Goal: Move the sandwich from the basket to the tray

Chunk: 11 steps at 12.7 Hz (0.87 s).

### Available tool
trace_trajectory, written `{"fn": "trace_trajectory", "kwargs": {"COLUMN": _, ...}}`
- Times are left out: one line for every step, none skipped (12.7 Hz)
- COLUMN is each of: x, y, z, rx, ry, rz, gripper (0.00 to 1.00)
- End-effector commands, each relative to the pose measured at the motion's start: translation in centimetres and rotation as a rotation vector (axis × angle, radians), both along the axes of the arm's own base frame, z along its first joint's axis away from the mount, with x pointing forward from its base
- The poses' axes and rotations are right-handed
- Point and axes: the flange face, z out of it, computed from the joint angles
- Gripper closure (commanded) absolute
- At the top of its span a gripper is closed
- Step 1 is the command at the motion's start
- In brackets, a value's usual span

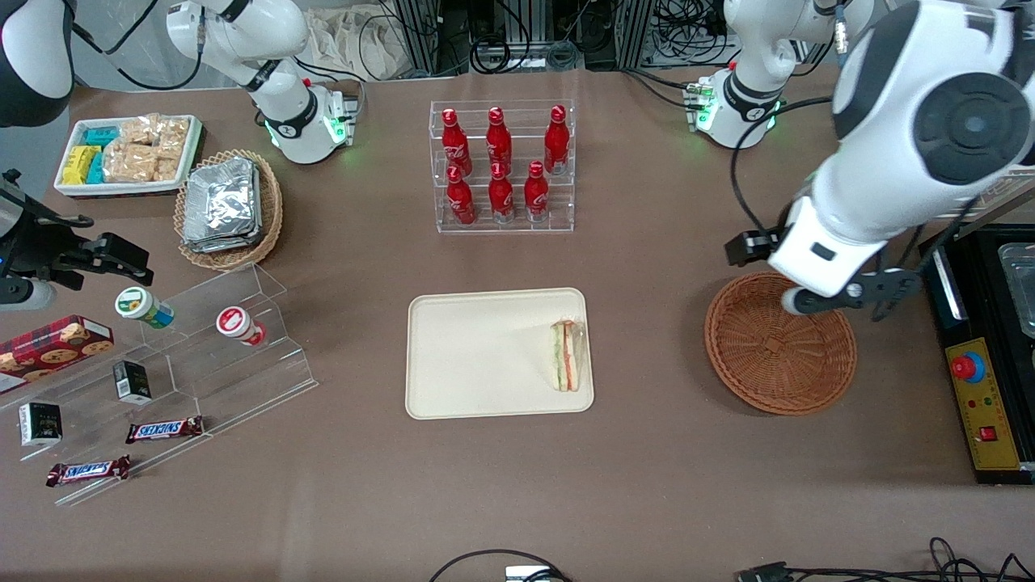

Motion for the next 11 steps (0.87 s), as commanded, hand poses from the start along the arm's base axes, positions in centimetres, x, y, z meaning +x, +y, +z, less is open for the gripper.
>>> {"fn": "trace_trajectory", "kwargs": {"x": -0.4, "y": 5.0, "z": 0.0, "rx": -0.010, "ry": 0.042, "rz": -0.027, "gripper": 0.00}}
{"fn": "trace_trajectory", "kwargs": {"x": -0.7, "y": 6.3, "z": 0.1, "rx": -0.019, "ry": 0.048, "rz": -0.041, "gripper": 0.00}}
{"fn": "trace_trajectory", "kwargs": {"x": -0.6, "y": 7.5, "z": -0.1, "rx": -0.023, "ry": 0.055, "rz": -0.028, "gripper": 0.00}}
{"fn": "trace_trajectory", "kwargs": {"x": -0.6, "y": 8.2, "z": -0.1, "rx": -0.026, "ry": 0.057, "rz": -0.017, "gripper": 0.00}}
{"fn": "trace_trajectory", "kwargs": {"x": -0.6, "y": 8.5, "z": -0.3, "rx": -0.027, "ry": 0.060, "rz": -0.026, "gripper": 0.00}}
{"fn": "trace_trajectory", "kwargs": {"x": -0.6, "y": 9.9, "z": -0.4, "rx": -0.034, "ry": 0.067, "rz": -0.044, "gripper": 0.00}}
{"fn": "trace_trajectory", "kwargs": {"x": -0.7, "y": 11.3, "z": -0.7, "rx": -0.048, "ry": 0.071, "rz": -0.064, "gripper": 0.00}}
{"fn": "trace_trajectory", "kwargs": {"x": -0.7, "y": 13.3, "z": -0.6, "rx": -0.058, "ry": 0.069, "rz": -0.062, "gripper": 0.00}}
{"fn": "trace_trajectory", "kwargs": {"x": -0.6, "y": 14.5, "z": -0.6, "rx": -0.067, "ry": 0.070, "rz": -0.067, "gripper": 0.00}}
{"fn": "trace_trajectory", "kwargs": {"x": -0.6, "y": 15.4, "z": -0.7, "rx": -0.076, "ry": 0.074, "rz": -0.084, "gripper": 0.00}}
{"fn": "trace_trajectory", "kwargs": {"x": -0.6, "y": 16.3, "z": -0.9, "rx": -0.082, "ry": 0.075, "rz": -0.082, "gripper": 0.00}}
